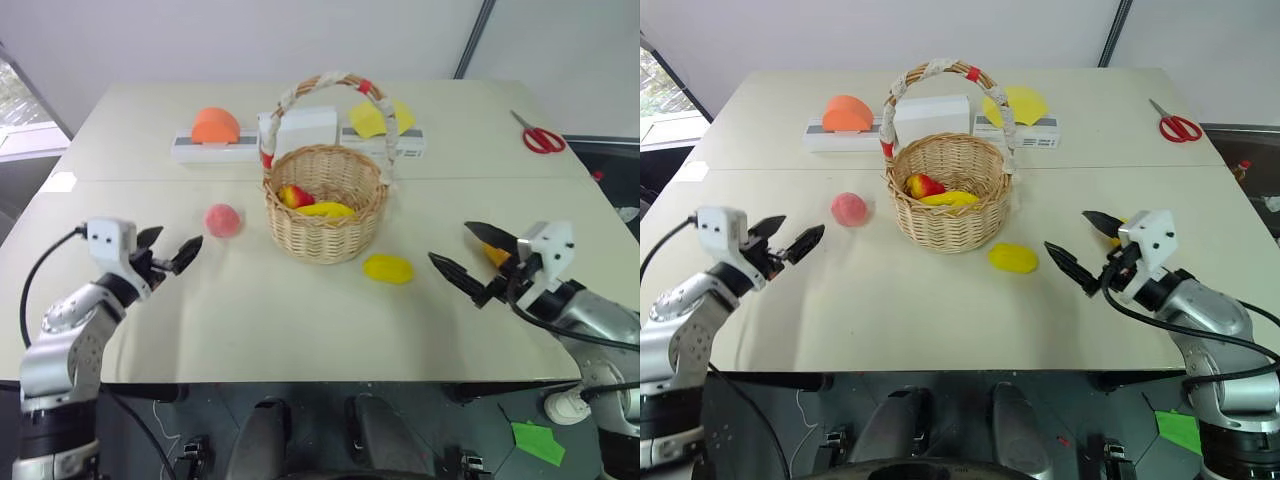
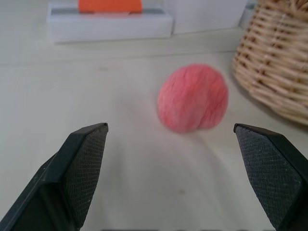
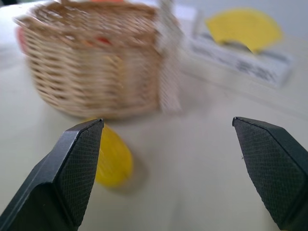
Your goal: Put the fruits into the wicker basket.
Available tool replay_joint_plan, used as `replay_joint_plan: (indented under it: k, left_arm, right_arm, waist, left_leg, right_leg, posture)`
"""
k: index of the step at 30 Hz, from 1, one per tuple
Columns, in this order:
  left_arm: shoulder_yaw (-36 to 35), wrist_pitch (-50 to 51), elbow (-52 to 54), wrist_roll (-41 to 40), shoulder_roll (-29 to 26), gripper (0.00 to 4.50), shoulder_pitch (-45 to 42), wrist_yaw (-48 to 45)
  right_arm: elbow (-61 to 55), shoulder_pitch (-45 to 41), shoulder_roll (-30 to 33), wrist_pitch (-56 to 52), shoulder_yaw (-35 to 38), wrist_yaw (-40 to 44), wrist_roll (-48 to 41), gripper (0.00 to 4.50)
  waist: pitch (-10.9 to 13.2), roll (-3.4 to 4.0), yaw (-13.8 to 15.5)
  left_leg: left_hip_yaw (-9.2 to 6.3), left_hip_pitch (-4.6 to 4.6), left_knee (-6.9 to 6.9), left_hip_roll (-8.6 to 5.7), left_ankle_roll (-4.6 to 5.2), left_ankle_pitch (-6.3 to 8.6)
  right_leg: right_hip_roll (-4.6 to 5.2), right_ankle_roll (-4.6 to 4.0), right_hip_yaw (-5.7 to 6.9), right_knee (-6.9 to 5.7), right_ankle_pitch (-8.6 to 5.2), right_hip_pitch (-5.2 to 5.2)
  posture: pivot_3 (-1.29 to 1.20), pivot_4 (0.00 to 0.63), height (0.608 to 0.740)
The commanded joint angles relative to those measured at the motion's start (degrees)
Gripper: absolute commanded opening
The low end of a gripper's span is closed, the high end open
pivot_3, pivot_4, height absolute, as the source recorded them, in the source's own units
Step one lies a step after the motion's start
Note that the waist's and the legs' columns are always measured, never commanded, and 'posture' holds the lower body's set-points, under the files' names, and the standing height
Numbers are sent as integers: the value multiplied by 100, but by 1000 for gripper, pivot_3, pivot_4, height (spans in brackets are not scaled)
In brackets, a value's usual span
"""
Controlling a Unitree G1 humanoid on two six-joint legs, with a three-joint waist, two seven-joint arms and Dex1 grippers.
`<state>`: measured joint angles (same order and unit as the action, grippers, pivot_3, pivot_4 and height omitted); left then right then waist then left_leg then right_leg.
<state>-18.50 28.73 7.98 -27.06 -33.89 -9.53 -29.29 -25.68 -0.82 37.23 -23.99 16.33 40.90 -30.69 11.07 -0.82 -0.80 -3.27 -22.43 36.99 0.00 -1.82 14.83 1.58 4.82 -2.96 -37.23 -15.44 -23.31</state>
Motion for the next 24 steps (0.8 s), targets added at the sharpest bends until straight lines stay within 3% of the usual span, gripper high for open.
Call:
replay_joint_plan:
  k: [1, 7, 18, 21, 24]
  left_arm:
    - [546, 275, -20, 484, -318, 4500, -601, 77]
    - [1304, 558, -780, 961, -311, 4500, -1631, 44]
    - [1914, 1027, -2024, 1418, 114, 4500, -2691, 15]
    - [1997, 975, -2202, 1533, 189, 3628, -2846, 21]
    - [1983, 979, -2210, 1610, 169, 2397, -2884, 7]
  right_arm:
    - [-641, -324, 88, -327, -508, 71, -224, 4480]
    - [-1067, -813, -5, -675, -1172, -68, -207, 4480]
    - [-1207, -952, -94, -621, -1661, -148, -6, 4480]
    - [-1194, -946, -163, -538, -1755, -176, 85, 4500]
    - [-1177, -961, -209, -484, -1794, -200, 146, 4500]
  waist:
    - [0, 0, 0]
    - [1, -2, -18]
    - [2, -4, -5]
    - [2, -4, -9]
    - [2, -4, -20]
  left_leg:
    - [-1, 0, 0, -1, 0, 0]
    - [-1, -1, 0, -5, 0, 0]
    - [-6, -6, 6, -12, 0, 0]
    - [-7, -6, 6, -13, 0, 0]
    - [-6, -6, 6, -12, 0, -1]
  right_leg:
    - [0, 0, 1, 0, 0, 0]
    - [-2, 1, 3, -1, 1, -1]
    - [-1, 2, 7, -3, 1, -3]
    - [-2, 2, 8, -3, 1, -4]
    - [-1, 2, 7, -7, 1, -6]
  posture:
    - [0, 150, 740]
    - [0, 150, 740]
    - [0, 150, 740]
    - [0, 150, 740]
    - [0, 150, 740]
